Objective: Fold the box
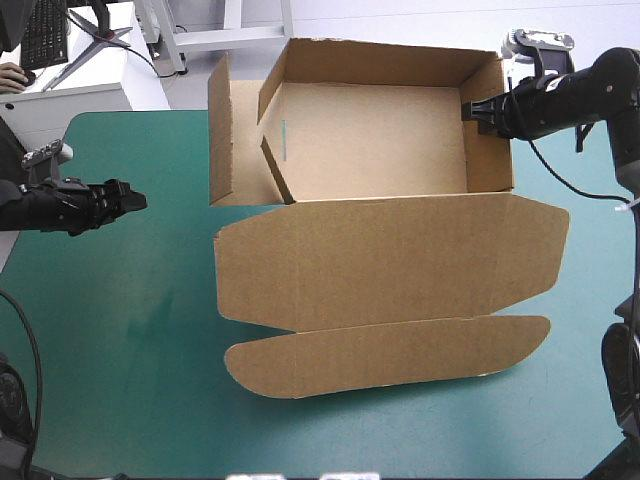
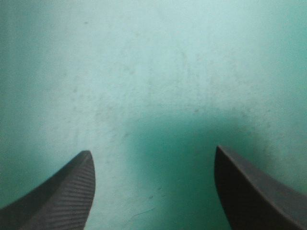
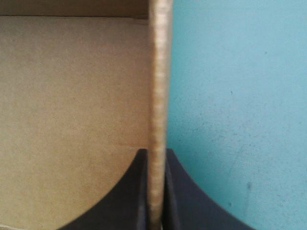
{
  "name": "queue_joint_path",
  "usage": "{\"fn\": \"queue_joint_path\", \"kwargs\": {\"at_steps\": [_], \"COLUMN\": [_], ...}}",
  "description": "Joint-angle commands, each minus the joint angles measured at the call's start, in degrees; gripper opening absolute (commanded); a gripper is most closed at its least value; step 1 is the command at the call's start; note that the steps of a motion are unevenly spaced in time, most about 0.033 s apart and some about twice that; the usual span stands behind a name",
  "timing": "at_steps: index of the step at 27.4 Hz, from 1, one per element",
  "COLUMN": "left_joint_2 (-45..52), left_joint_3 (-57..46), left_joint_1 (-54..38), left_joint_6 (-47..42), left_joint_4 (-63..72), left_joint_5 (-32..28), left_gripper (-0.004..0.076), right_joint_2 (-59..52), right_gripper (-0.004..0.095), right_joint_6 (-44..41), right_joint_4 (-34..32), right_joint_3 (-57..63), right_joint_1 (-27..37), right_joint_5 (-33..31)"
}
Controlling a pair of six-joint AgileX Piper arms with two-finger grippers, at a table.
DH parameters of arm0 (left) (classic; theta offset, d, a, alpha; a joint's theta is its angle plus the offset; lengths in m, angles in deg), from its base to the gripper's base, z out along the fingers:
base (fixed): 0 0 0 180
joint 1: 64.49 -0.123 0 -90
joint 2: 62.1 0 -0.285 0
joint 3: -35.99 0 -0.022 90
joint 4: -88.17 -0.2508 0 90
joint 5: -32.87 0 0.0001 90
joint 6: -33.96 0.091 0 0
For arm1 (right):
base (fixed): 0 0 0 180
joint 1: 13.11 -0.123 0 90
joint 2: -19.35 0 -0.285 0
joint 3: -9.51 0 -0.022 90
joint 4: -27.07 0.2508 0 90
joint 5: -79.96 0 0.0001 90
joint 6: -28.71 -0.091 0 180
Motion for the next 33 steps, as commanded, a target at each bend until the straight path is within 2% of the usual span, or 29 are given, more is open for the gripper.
{"fn": "queue_joint_path", "kwargs": {"at_steps": [1, 5, 9, 14, 20, 25, 33], "left_joint_2": [2.20, 2.20, 2.20, 2.20, 2.31, 2.67, 5.91], "left_joint_3": [1.72, 1.72, 1.72, 1.72, 1.72, 1.72, 1.72], "left_joint_1": [-0.01, -0.01, 1.17, 4.24, 5.34, 5.42, 5.55], "left_joint_6": [0.20, 4.09, 6.60, 7.60, 7.92, 8.06, 8.06], "left_joint_4": [11.71, 20.99, 27.35, 27.75, 29.43, 29.48, 29.24], "left_joint_5": [0.46, 4.49, 7.97, 8.99, 11.65, 14.84, 14.84], "left_gripper": [0.0517, 0.0506, 0.0507, 0.0507, 0.0507, 0.0507, 0.0506], "right_joint_2": [-3.29, -3.01, -2.11, -0.45, 2.62, 5.25, 8.90], "right_gripper": [-0.0018, -0.0018, -0.0018, -0.0018, -0.0018, -0.0018, -0.0012], "right_joint_6": [-0.29, -0.29, -0.10, 0.59, -1.04, -1.26, -2.56], "right_joint_4": [5.25, 5.77, 9.13, 9.64, 4.02, 3.85, 3.68], "right_joint_3": [-1.49, -1.49, -1.49, -1.49, -1.49, -1.49, -1.59], "right_joint_1": [0.49, 0.49, 0.39, -2.15, -6.53, -8.64, -10.61], "right_joint_5": [-0.59, -0.59, -0.59, -0.47, -0.36, 0.34, 3.05]}}
